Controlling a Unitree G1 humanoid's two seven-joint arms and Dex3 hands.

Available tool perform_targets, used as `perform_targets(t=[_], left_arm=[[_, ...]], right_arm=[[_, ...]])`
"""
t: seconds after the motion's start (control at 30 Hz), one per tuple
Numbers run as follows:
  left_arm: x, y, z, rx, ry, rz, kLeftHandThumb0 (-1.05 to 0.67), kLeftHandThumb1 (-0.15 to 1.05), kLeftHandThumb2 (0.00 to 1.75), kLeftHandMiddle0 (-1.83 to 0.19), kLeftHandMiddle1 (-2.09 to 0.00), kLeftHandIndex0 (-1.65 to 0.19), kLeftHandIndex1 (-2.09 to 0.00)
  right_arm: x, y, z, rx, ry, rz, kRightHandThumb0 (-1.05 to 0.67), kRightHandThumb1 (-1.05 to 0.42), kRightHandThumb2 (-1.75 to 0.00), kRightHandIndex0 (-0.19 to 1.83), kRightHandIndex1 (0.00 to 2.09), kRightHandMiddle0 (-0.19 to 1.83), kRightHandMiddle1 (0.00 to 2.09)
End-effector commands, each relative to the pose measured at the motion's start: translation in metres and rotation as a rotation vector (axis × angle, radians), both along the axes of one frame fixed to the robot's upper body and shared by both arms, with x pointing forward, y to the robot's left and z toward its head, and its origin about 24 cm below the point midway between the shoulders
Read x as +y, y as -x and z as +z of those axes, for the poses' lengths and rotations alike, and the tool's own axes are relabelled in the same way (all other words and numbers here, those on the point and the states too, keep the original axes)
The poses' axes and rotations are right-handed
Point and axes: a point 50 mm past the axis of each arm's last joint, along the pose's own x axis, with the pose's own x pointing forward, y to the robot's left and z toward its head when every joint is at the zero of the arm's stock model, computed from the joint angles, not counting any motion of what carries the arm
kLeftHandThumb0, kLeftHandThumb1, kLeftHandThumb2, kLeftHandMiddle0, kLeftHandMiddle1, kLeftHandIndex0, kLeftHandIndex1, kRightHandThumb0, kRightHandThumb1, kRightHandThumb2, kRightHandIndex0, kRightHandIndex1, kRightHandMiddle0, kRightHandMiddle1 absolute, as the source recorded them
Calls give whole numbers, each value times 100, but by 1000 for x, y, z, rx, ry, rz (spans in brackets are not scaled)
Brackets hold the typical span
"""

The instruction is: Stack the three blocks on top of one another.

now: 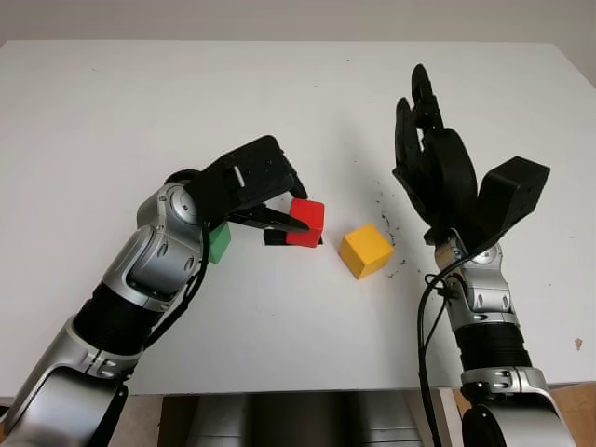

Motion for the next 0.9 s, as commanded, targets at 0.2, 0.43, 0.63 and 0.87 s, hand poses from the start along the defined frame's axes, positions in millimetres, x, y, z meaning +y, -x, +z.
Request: perform_targets(t=[0.2,0.43,0.63,0.87], left_arm=[[3,7,5,-43,-61,-27,-51,96,5,5,-4,19,-81],[11,13,12,-49,-145,-66,-56,95,5,8,-3,19,-37],[33,30,34,-102,-30,-97,-86,103,9,19,0,19,-1],[58,46,51,-400,274,-24,-76,105,55,16,-2,12,-5]], right_arm=[[-3,1,2,1,19,-1,-70,-105,-62,-19,1,-18,0],[-5,1,1,3,14,12,-70,-105,-62,-19,1,-19,0],[-14,1,16,-32,71,28,-70,-105,-58,-18,1,-18,0],[-38,-1,56,-80,311,12,-66,-87,-5,11,15,7,33]])
